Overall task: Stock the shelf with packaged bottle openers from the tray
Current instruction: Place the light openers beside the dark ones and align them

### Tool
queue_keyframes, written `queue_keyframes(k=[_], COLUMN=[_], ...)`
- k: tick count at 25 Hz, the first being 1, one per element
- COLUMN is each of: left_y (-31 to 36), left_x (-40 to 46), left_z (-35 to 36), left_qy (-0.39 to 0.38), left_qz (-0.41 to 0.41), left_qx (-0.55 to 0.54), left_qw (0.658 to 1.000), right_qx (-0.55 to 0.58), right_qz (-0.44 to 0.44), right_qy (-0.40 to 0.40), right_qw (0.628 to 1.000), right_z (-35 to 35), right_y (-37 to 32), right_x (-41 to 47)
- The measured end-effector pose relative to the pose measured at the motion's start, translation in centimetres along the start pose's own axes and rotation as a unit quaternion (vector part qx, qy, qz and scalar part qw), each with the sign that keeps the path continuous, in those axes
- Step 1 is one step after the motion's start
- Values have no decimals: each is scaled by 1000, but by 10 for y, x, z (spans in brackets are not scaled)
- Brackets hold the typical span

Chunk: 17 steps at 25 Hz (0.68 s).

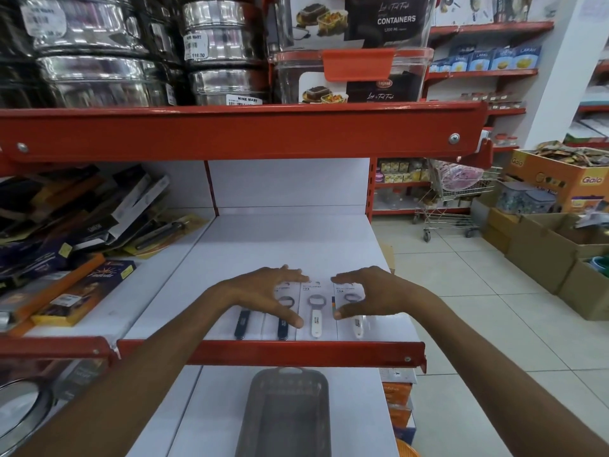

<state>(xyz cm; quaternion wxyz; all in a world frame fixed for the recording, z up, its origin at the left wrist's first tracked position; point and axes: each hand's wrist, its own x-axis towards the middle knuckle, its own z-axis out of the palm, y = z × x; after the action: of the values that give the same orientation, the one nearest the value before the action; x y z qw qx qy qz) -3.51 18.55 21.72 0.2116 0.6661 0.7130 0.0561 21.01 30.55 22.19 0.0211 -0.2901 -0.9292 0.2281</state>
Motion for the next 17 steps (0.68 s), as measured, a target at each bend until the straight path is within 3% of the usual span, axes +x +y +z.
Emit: queue_keyframes(k=[6, 17], left_y=[-16, -15], left_x=[-20, -21], left_z=[4, 0], left_qy=[-33, -14], left_qz=[-20, -4], left_qx=[32, 32], left_qw=[999, 999], right_qx=[-50, -39], right_qz=[-12, 2], right_qy=[-42, -63], right_qw=[998, 997], right_z=[32, 25], right_y=[-20, -25], right_x=[19, 21])
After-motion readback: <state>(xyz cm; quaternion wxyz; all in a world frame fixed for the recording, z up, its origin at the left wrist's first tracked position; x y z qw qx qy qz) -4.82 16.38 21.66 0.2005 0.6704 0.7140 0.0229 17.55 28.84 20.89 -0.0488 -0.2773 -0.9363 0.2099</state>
